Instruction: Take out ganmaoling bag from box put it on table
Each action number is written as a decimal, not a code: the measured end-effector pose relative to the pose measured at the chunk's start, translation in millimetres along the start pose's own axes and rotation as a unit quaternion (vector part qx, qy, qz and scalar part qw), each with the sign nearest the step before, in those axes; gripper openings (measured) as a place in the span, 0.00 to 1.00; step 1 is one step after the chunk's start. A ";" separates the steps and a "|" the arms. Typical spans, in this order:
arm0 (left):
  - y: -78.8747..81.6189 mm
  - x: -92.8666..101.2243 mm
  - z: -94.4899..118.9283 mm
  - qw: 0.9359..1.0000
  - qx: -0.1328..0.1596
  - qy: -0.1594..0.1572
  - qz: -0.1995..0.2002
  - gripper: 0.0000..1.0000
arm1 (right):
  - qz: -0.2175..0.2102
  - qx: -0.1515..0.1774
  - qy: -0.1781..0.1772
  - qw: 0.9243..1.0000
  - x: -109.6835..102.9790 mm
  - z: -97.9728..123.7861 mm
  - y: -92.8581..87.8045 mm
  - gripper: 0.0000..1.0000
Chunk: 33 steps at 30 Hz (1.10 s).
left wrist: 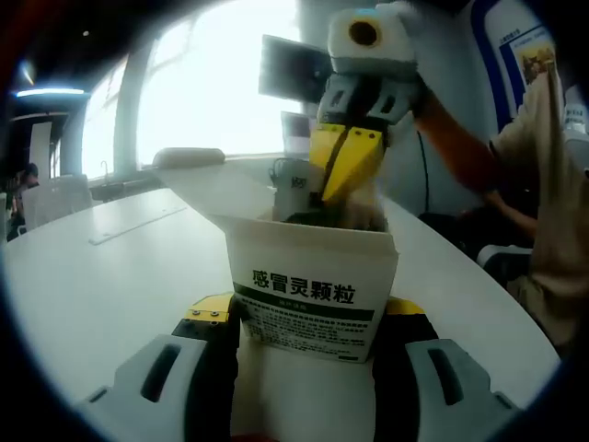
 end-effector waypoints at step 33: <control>-0.6 -0.3 1.0 1.000 0.000 0.000 -0.001 0.49 | -0.308 0.190 -0.140 0.922 2.4 77.7 -102.0 0.00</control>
Point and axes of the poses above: the point that each gripper's makers call its tool centre point, and the gripper's own axes: z roughly backward along the fingers, x roughly to its right, y roughly out of its top, the point moved 8 cm from there along z, roughly backward along the fingers, and after that the axes turned 2 degrees about y, right-handed, at the moved point
